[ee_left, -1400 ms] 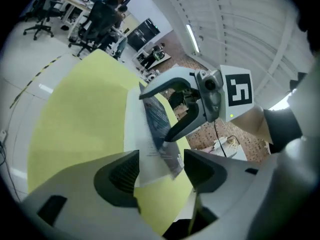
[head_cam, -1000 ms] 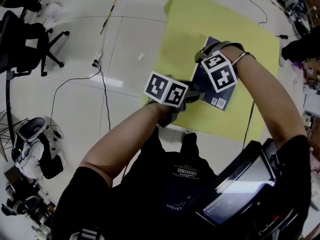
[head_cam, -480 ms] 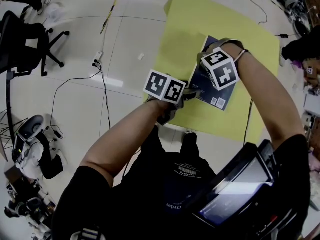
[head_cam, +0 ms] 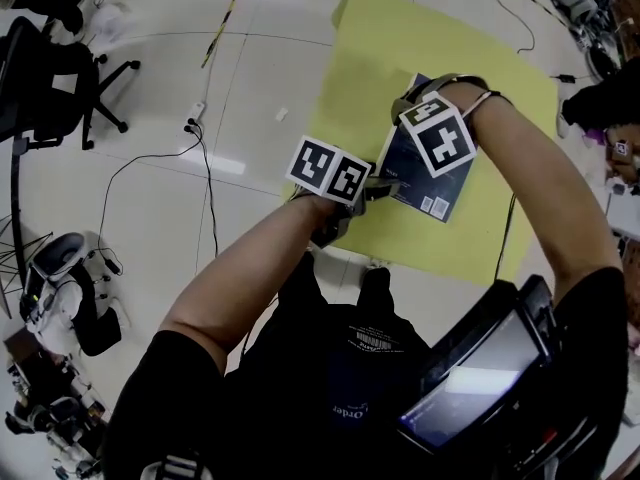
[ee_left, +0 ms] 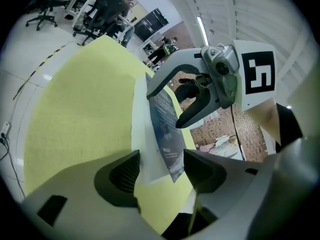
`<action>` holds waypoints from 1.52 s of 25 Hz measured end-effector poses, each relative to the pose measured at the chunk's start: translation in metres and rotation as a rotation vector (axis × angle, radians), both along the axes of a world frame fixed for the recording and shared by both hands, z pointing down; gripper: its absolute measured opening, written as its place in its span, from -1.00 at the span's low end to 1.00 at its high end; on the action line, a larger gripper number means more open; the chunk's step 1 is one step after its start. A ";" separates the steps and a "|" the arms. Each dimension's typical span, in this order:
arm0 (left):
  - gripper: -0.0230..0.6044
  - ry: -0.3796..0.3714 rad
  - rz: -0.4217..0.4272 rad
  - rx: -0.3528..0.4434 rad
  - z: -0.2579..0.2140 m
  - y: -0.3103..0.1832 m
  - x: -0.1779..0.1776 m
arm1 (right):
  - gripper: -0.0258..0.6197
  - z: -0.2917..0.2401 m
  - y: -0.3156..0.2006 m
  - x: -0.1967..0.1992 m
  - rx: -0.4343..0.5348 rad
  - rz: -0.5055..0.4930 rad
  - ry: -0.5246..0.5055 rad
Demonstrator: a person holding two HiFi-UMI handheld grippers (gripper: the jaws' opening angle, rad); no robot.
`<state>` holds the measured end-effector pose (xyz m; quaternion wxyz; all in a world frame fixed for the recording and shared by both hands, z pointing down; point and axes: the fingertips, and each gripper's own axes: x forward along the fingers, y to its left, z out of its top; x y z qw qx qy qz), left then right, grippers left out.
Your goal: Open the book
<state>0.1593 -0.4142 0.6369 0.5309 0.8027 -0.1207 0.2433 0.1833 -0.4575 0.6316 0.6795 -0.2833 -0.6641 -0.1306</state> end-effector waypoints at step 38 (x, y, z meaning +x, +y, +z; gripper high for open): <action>-0.09 0.292 0.145 0.040 -0.090 0.021 0.078 | -0.96 -0.102 0.039 0.066 0.085 -0.017 -0.090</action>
